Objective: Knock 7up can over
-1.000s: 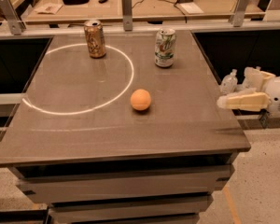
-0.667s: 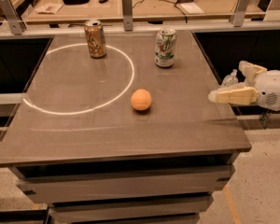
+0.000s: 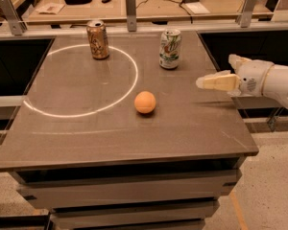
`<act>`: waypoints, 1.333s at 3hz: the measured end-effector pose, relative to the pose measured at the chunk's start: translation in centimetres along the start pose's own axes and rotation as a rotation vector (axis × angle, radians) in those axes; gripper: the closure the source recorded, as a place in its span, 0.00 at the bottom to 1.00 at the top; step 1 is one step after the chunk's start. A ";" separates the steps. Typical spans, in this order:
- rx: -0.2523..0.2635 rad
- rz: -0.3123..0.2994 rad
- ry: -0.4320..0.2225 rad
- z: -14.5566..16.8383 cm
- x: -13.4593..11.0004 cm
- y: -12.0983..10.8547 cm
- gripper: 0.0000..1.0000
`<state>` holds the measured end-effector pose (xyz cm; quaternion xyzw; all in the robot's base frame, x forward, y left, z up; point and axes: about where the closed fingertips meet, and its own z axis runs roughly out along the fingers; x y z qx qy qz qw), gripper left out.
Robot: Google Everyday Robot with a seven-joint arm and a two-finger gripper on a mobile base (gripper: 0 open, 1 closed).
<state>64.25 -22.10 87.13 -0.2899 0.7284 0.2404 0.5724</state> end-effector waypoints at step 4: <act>-0.116 0.044 -0.030 10.2 -2.8 -0.2 0.00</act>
Offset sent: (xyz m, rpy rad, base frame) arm 0.0730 0.0444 0.0133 0.0748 0.0185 0.0147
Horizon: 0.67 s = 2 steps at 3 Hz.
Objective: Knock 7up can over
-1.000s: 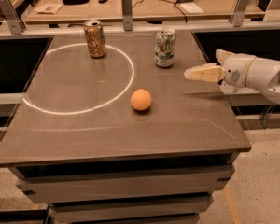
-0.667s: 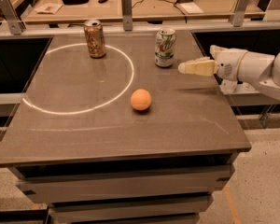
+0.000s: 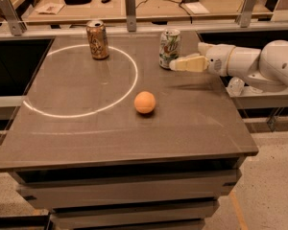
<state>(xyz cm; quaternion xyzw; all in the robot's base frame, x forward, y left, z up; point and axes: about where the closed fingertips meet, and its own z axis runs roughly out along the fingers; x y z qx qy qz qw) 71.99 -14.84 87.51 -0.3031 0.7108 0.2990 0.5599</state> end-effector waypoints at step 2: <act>-0.078 -0.025 0.005 4.0 -1.0 1.4 0.00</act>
Offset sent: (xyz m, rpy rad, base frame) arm 0.0236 0.0557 0.0078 -0.0180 -0.0192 0.1096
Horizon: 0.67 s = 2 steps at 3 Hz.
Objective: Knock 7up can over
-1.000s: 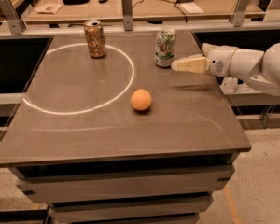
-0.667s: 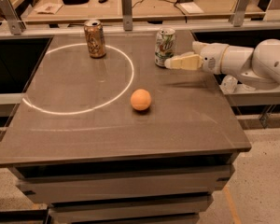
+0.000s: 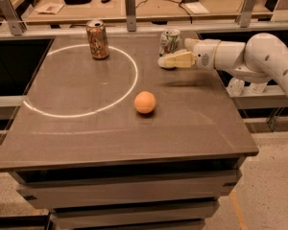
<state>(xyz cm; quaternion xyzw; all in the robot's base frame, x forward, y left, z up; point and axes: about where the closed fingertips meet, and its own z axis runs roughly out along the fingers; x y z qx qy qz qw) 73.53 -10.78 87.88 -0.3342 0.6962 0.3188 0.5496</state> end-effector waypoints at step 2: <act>-0.037 -0.036 0.012 3.1 0.1 0.0 0.00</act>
Offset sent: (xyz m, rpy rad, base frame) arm 0.0283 0.0289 -0.0113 -0.0395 -0.0304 0.0496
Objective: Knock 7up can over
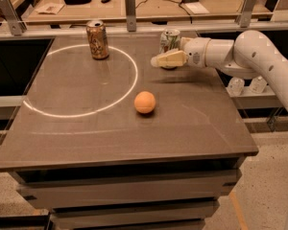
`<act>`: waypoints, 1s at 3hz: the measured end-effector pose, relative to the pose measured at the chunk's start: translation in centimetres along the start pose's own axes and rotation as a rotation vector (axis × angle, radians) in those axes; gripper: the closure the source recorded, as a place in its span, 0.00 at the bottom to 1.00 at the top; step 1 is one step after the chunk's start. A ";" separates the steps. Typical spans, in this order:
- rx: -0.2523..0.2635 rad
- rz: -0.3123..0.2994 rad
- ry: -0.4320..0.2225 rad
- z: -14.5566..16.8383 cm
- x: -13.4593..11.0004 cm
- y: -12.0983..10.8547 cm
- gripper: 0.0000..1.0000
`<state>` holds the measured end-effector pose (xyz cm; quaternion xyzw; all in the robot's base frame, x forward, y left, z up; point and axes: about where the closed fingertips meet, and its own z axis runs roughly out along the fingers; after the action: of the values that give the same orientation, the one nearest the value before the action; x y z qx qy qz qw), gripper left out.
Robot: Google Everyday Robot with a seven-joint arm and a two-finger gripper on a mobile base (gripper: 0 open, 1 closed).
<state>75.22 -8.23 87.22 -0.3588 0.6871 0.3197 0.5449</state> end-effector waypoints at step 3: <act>-0.037 -0.015 -0.013 1.6 0.4 0.2 0.65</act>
Offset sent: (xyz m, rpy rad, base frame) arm 0.0066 0.0083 -0.0128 0.0146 -0.0052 0.0218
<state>75.83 -6.90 86.48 -0.3721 0.6748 0.3307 0.5448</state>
